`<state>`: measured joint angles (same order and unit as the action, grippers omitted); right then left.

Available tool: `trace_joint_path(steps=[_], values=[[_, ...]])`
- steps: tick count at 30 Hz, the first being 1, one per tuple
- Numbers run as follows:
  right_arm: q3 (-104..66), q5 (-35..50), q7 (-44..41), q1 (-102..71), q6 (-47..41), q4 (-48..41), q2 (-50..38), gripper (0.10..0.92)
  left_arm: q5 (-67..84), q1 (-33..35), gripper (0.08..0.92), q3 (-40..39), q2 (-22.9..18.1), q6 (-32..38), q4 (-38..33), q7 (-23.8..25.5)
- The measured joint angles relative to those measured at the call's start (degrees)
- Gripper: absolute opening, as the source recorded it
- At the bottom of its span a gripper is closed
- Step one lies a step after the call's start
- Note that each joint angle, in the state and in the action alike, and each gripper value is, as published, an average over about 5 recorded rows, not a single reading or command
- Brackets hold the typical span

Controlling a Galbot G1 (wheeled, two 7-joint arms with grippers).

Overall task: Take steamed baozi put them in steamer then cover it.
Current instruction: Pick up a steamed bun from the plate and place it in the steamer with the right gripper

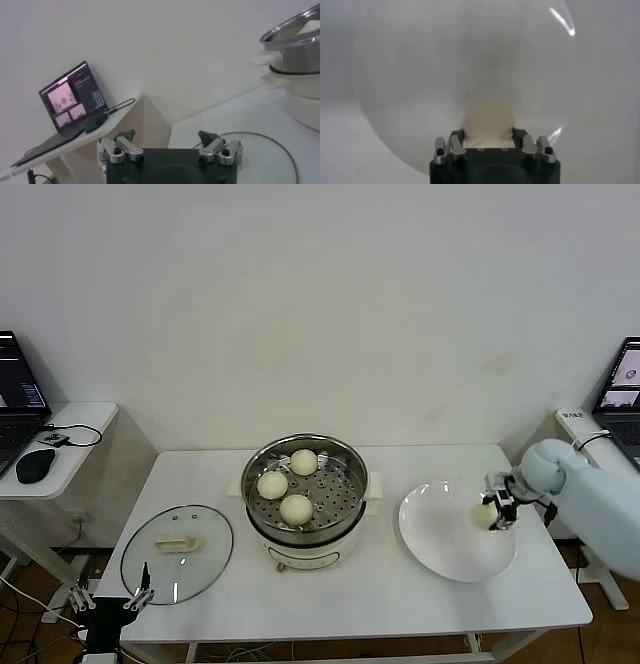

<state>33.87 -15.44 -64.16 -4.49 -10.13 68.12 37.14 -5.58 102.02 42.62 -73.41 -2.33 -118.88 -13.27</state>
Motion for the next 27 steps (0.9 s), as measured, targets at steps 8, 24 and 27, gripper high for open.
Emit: trace_joint_path(steps=[8, 24, 27], values=[[11.1, 10.0, 0.0, 15.8, -4.7, 6.9, -0.1, 0.611, 0.1, -0.8, 0.823, -0.7, 0.2, -0.1, 0.0, 0.1], [27.7, 32.5, 5.4, 35.6, -16.8, 10.9, 14.7, 0.619, 0.7, -1.5, 0.823, -0.4, -0.1, 0.0, 0.9, 0.0], [28.9, 35.2, 6.9, 35.5, -19.1, 10.2, 18.2, 0.619, 0.7, -1.4, 0.823, -0.1, -0.1, 0.0, 0.9, 0.0]])
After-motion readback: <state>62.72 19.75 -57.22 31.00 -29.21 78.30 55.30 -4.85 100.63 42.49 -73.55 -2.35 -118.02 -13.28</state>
